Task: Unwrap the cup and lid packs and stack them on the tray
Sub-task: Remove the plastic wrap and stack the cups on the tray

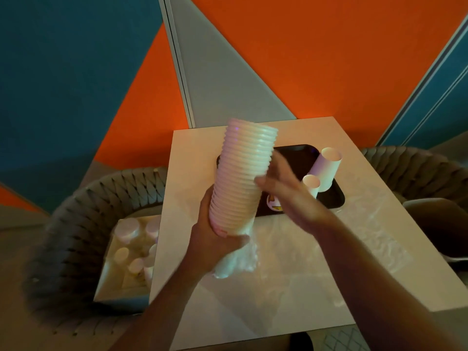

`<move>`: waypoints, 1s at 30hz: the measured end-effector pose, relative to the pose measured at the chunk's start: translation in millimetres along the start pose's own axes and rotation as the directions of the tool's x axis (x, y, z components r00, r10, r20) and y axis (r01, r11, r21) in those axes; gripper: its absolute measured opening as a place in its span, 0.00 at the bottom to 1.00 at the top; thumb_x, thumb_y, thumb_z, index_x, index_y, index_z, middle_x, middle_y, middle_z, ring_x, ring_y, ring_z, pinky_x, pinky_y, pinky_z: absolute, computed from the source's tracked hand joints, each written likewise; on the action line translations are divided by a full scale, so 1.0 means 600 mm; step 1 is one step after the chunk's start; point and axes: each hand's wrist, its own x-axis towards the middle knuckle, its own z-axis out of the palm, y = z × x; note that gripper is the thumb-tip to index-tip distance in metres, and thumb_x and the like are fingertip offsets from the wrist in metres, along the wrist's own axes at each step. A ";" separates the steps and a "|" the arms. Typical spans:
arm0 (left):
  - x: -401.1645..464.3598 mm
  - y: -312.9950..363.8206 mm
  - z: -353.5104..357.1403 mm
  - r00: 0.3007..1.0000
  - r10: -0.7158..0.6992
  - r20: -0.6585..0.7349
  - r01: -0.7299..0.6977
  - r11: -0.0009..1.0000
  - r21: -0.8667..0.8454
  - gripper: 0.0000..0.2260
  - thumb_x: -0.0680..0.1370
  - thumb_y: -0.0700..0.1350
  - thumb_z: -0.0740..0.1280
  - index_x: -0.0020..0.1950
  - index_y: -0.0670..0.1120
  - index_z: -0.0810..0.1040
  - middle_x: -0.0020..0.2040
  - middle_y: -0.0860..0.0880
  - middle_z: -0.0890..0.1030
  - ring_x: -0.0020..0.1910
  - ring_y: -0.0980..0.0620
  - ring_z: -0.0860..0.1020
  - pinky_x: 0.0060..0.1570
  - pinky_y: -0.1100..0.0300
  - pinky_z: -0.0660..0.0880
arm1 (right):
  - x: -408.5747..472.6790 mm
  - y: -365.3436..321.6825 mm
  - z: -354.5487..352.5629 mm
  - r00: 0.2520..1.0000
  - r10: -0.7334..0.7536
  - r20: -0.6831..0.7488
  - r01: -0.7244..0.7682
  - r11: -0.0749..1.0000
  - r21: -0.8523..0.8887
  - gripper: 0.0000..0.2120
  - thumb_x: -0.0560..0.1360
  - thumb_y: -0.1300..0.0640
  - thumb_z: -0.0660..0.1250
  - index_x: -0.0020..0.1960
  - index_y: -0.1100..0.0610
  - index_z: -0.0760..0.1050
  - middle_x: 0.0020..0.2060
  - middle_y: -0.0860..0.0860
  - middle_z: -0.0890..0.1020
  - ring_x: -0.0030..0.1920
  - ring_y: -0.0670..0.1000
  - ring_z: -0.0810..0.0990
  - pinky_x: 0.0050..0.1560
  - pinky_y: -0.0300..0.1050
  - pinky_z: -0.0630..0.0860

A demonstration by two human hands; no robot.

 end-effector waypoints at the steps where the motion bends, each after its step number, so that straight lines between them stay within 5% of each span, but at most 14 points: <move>1: -0.004 0.002 0.011 1.000 -0.006 0.022 0.006 1.000 0.025 0.52 0.61 0.44 0.83 0.78 0.59 0.58 0.67 0.62 0.75 0.66 0.58 0.75 0.60 0.57 0.78 | 0.011 -0.015 -0.023 0.997 -0.003 -0.076 0.007 0.999 0.051 0.44 0.67 0.43 0.76 0.78 0.50 0.61 0.71 0.49 0.75 0.72 0.49 0.73 0.74 0.57 0.68; 4: -0.008 0.009 0.046 0.999 0.004 0.039 -0.007 0.998 0.065 0.51 0.62 0.41 0.84 0.72 0.70 0.59 0.61 0.71 0.75 0.61 0.67 0.76 0.50 0.73 0.75 | 0.032 -0.054 -0.089 0.981 0.018 -0.195 -0.025 0.999 -0.033 0.47 0.61 0.38 0.78 0.75 0.49 0.68 0.65 0.49 0.79 0.64 0.46 0.79 0.67 0.47 0.75; 8: -0.001 0.014 0.094 1.000 -0.006 0.020 0.003 0.991 0.133 0.50 0.60 0.48 0.83 0.73 0.70 0.60 0.64 0.65 0.77 0.62 0.62 0.77 0.53 0.71 0.76 | 0.037 -0.072 -0.172 0.993 0.057 -0.101 -0.084 0.954 -0.286 0.43 0.59 0.39 0.80 0.70 0.53 0.75 0.58 0.44 0.83 0.57 0.41 0.82 0.54 0.37 0.77; 15: 0.009 0.015 0.155 1.000 0.006 0.020 -0.011 0.965 0.264 0.53 0.60 0.48 0.85 0.76 0.67 0.58 0.69 0.66 0.72 0.67 0.65 0.72 0.60 0.70 0.74 | 0.044 -0.063 -0.279 0.981 0.186 0.064 -0.143 0.898 -0.416 0.31 0.56 0.38 0.78 0.57 0.47 0.82 0.52 0.46 0.86 0.54 0.48 0.84 0.62 0.59 0.79; 21: 0.001 0.012 0.197 1.000 0.009 -0.012 -0.005 0.950 0.313 0.52 0.61 0.50 0.84 0.77 0.67 0.57 0.68 0.67 0.71 0.67 0.67 0.71 0.59 0.75 0.71 | 0.052 -0.062 -0.322 0.977 0.189 0.094 -0.129 0.887 -0.444 0.30 0.56 0.38 0.77 0.57 0.45 0.81 0.52 0.46 0.85 0.54 0.49 0.83 0.59 0.60 0.80; 26: -0.013 0.003 0.211 0.995 -0.012 -0.098 0.038 0.961 0.272 0.53 0.60 0.49 0.84 0.73 0.74 0.55 0.65 0.73 0.70 0.65 0.69 0.71 0.58 0.74 0.73 | 0.058 -0.045 -0.324 0.996 0.090 0.017 -0.087 0.989 -0.118 0.35 0.61 0.47 0.76 0.68 0.48 0.74 0.56 0.49 0.83 0.53 0.48 0.84 0.52 0.46 0.78; 30: -0.022 0.000 0.213 0.995 -0.020 -0.102 0.047 0.962 0.268 0.54 0.60 0.48 0.85 0.74 0.72 0.55 0.66 0.73 0.69 0.66 0.70 0.70 0.59 0.74 0.71 | 0.061 -0.025 -0.298 0.999 0.040 -0.023 -0.029 0.931 0.363 0.33 0.70 0.51 0.71 0.69 0.65 0.70 0.57 0.61 0.78 0.58 0.58 0.79 0.57 0.56 0.74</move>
